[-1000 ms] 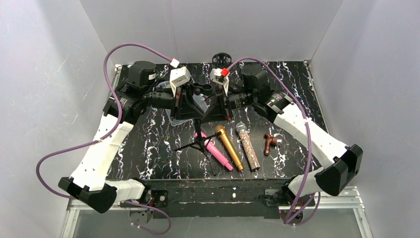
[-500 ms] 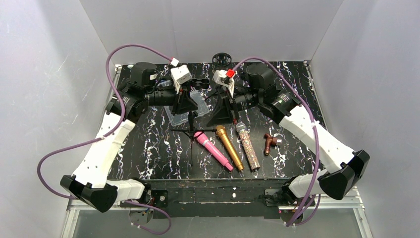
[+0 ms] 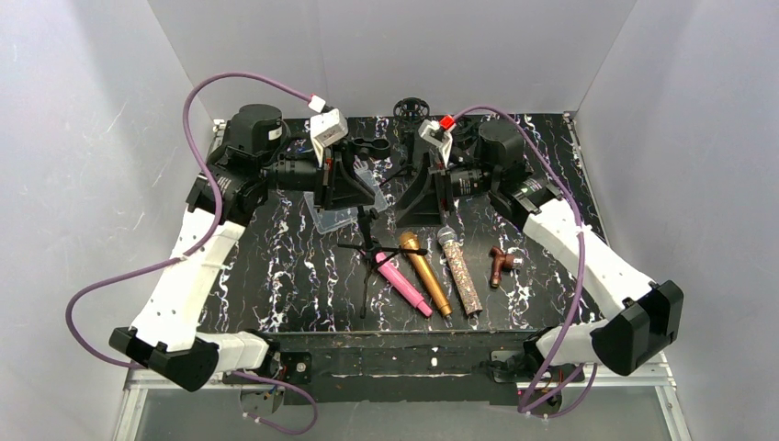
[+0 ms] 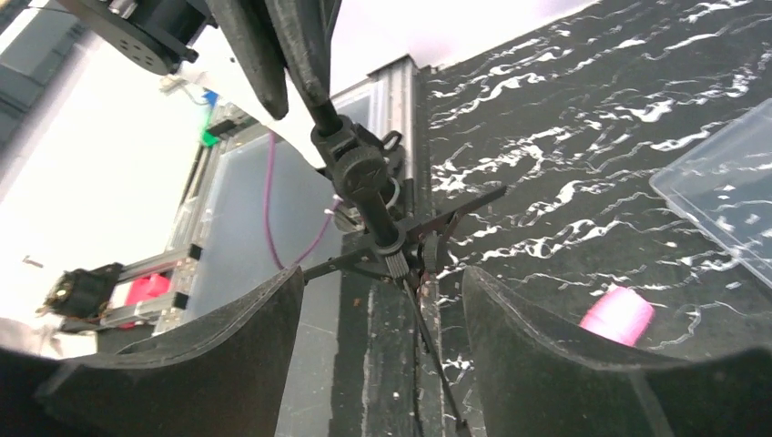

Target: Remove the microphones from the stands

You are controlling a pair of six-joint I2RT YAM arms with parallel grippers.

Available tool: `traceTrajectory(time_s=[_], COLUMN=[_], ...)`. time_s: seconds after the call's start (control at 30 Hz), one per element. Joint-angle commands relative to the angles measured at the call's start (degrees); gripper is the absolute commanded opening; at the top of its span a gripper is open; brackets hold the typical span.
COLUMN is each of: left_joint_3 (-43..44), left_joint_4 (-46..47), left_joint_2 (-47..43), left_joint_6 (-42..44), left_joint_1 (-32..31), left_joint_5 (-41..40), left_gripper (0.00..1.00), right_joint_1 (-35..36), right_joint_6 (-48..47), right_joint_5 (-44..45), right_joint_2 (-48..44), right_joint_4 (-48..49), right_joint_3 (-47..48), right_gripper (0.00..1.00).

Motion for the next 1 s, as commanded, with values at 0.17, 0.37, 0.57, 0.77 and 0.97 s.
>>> traceTrajectory(time_s=[0.17,0.37,0.57,0.77,0.97], left_joint_3=[2.03,1.86,0.93,0.71,0.28], left_joint_4=[1.42,1.81,1.85,2.16,2.30], left_joint_2=[-0.83,-0.39,-0.52,-0.48,-0.52], left_joint_6=[-2.57,-3.01,-2.68,-2.94,-3.07], left_joint_1=[-0.01,-0.10,-0.10,-0.10,-0.08], left_joint_5=[10.48,10.53,10.28,10.20,10.11], left_gripper=[0.00,0.00,0.00,0.00,0.00], right_joint_1=[2.15,4.10,5.19,6.02,7.06], right_joint_6=[9.03,9.90,10.69,10.41,4.35], right_joint_5=[-6.87,-7.41,-8.27,-8.60,-8.27], right_joint_2=[4.32,7.33,8.11,8.21,7.45], right_joint_4=[12.21,12.64,13.53,13.74,9.48], right_joint_3=[3.58,6.23,7.21,7.44,8.33], right_gripper=[0.74,0.73,0.65,0.54,0.41])
